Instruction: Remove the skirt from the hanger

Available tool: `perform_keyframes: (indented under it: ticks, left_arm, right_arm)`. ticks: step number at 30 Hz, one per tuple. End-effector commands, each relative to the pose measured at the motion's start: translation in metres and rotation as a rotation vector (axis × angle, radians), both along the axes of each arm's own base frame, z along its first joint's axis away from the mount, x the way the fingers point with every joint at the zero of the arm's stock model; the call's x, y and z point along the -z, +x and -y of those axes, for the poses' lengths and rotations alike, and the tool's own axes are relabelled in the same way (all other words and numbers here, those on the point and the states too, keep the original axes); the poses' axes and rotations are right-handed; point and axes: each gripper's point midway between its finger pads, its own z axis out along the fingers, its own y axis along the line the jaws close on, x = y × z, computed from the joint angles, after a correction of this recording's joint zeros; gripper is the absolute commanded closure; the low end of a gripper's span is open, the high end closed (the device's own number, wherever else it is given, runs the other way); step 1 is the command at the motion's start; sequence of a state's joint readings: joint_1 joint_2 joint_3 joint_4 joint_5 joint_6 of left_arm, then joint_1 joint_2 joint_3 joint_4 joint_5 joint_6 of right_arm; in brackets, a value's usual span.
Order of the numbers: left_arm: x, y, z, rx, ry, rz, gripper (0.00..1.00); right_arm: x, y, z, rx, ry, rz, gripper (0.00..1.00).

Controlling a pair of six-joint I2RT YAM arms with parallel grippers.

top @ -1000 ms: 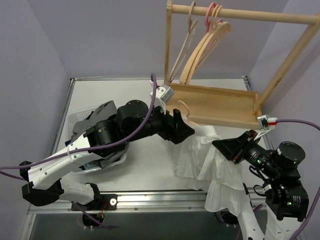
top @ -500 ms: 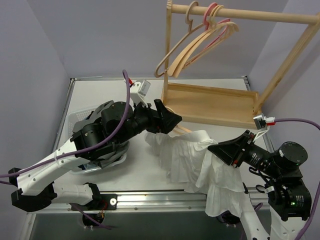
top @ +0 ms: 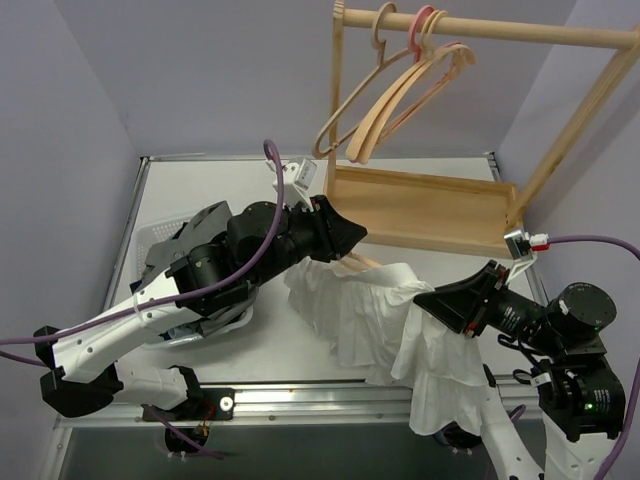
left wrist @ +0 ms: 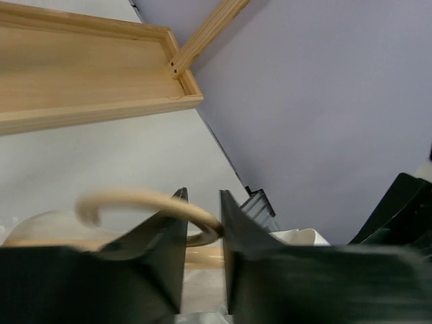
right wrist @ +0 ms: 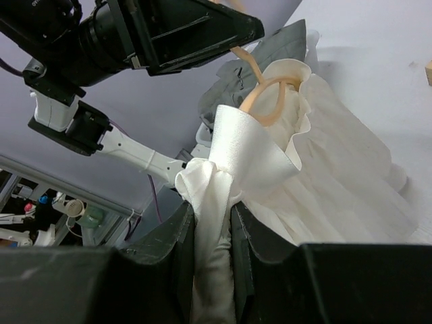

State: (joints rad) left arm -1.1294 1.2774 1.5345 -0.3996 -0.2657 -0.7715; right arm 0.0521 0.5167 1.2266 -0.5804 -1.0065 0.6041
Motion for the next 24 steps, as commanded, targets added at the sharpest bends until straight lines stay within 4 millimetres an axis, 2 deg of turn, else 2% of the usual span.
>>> perform_keyframes:
  ticks: [1, 3, 4, 5, 6, 8, 12, 13, 15, 18, 20, 24]
  left_arm:
    - [-0.030, 0.008, -0.004, -0.037, -0.109, 0.069, 0.94]
    - [-0.030, 0.011, -0.011, -0.067, -0.093, 0.091, 0.98]
    - [-0.030, 0.013, -0.014, -0.088, -0.080, 0.097, 0.98]
    - [-0.023, 0.014, -0.015, -0.094, -0.040, 0.093, 0.98]
    - [-0.023, 0.016, -0.016, -0.097, -0.015, 0.107, 0.98]
    - [-0.017, 0.015, -0.017, -0.104, 0.012, 0.117, 0.98]
    - [-0.008, 0.018, -0.021, -0.127, 0.062, 0.145, 0.98]
    - [-0.005, 0.019, -0.022, -0.133, 0.078, 0.147, 0.98]
    - [-0.003, 0.022, -0.026, -0.154, 0.109, 0.166, 0.98]
    - [0.002, 0.026, -0.029, -0.166, 0.152, 0.200, 0.98]
    - [0.006, 0.026, -0.026, -0.154, 0.158, 0.215, 0.98]
    - [0.010, 0.018, -0.021, -0.091, 0.159, 0.229, 0.98]
  right_arm:
    - [-0.009, -0.002, -0.004, -0.054, -0.004, 0.056, 1.00]
    - [-0.003, 0.002, -0.002, -0.032, -0.029, 0.033, 1.00]
    - [0.005, 0.006, 0.000, -0.022, -0.049, 0.002, 0.95]
    - [0.009, 0.008, 0.002, -0.006, -0.064, -0.013, 0.88]
    - [0.012, 0.011, 0.004, 0.011, -0.081, -0.020, 0.72]
    - [0.025, 0.024, 0.009, 0.057, -0.120, -0.072, 0.57]
    - [0.055, 0.052, 0.024, 0.159, -0.211, -0.192, 0.45]
    - [0.064, 0.062, 0.030, 0.204, -0.243, -0.233, 0.43]
    - [0.066, 0.073, 0.033, 0.223, -0.256, -0.248, 0.41]
    - [0.054, 0.085, 0.032, 0.244, -0.223, -0.233, 0.39]
    - [0.055, 0.099, 0.035, 0.271, -0.226, -0.260, 0.39]
    - [0.072, 0.125, 0.044, 0.346, -0.269, -0.336, 0.40]
